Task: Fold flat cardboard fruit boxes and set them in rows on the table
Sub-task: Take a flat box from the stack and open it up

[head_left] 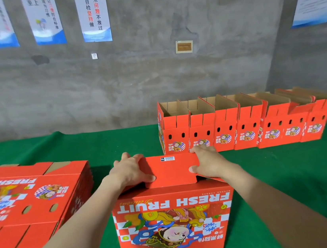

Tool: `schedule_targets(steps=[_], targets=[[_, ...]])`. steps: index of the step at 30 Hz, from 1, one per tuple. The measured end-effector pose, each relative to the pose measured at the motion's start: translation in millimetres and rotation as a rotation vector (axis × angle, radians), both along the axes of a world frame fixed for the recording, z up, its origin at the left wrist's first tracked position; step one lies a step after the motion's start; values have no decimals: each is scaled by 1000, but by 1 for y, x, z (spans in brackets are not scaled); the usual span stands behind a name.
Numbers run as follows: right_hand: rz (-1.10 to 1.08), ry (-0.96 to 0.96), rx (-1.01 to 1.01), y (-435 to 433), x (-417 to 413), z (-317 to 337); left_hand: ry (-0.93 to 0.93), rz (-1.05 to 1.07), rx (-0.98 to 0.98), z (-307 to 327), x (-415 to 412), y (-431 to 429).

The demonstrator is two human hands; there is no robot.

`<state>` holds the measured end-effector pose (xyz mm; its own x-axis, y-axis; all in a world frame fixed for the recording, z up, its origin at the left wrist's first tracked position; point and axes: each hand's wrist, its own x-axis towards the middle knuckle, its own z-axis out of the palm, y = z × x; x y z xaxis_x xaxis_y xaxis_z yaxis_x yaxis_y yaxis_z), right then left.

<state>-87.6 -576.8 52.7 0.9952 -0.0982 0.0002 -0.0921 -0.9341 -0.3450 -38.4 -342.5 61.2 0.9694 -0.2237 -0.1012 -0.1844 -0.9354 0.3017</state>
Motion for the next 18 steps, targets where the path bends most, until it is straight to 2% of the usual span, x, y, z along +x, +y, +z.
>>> schedule_targets(steps=[5, 8, 10, 13, 15, 18], targets=[[6, -41, -136, 2, -6, -9, -86, 21, 47, -5, -6, -2], [33, -23, -84, 0, -6, -7, -43, 2, -32, -3, -5, 4], [53, -70, 163, -4, -8, -3, -35, -6, -207, -3, -3, 11], [-58, -175, 797, -16, -16, 0, 5, 73, -736, -4, -4, 25], [-155, -206, 977, -27, -23, -8, 139, 193, -1040, -11, -9, 36], [-317, -38, 1199, -31, -39, -35, 292, 274, -1120, -24, -19, 44]])
